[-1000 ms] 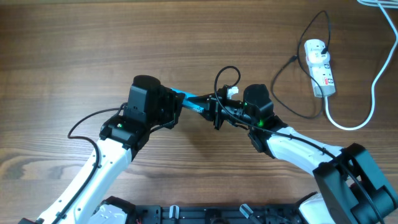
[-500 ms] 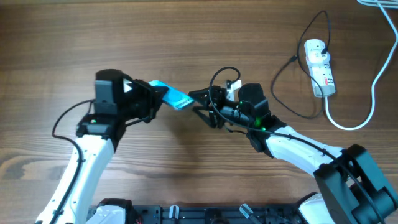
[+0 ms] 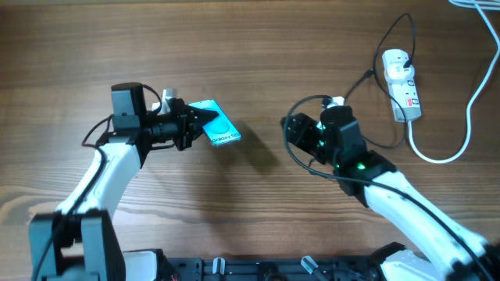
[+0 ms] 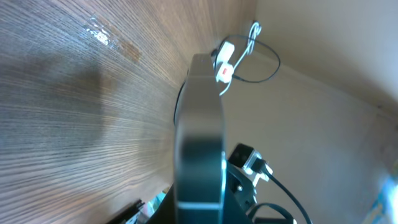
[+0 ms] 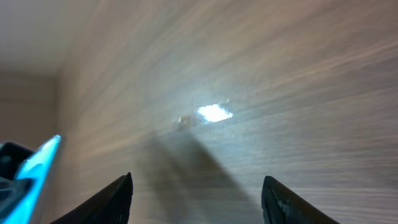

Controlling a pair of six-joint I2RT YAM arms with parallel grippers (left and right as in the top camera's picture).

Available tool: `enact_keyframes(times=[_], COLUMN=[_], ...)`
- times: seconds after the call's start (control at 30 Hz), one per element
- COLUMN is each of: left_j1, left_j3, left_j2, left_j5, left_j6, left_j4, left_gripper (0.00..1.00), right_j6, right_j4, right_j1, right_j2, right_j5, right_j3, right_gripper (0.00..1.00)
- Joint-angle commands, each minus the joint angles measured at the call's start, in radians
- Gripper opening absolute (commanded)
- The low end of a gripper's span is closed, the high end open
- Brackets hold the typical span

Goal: Plug charger to phone and switch on socket
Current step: 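Release the phone from the right gripper and move it toward the power strip, then grasp the black USB-C cable end near the power strip with the right gripper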

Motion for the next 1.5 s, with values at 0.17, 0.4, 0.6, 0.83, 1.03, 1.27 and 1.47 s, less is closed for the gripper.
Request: enact_keyframes(times=[0.17,0.4,0.6,0.83,1.03,1.27,1.47], left_j1=[-0.042,-0.106,-0.134,-0.134,-0.134,-0.134,-0.134], left_j3=[0.008,0.008,0.008,0.008,0.008,0.008,0.008], left_j2=[0.045,0.045,0.045,0.045,0.045,0.045,0.045], left_j5=[0.093,0.093,0.093,0.093,0.093,0.093,0.093], left_j6=[0.045,0.045,0.045,0.045,0.045,0.046,0.045], left_j4=[0.049,0.110,0.111,0.110,0.110,0.110,0.110], left_gripper=[0.04,0.04,0.04,0.04,0.04,0.04,0.04], right_j6=[-0.071,-0.127,-0.182,-0.224,-0.224,-0.146,-0.146], right_j4=[-0.454,-0.475,-0.407,-0.367,-0.356,-0.255,-0.202], right_j1=[-0.066,-0.249,-0.354,-0.421,-0.421,-0.421,-0.421], right_j2=[-0.123,-0.075,0.063,0.296,0.472,0.582,0.613], right_j5=[0.411,0.404,0.377,0.272,0.283,0.232,0.245], right_j3=[0.208,0.248,0.254,0.395,0.508,0.529,0.529], right_gripper=[0.62,0.61,0.62,0.63,0.63,0.61,0.61])
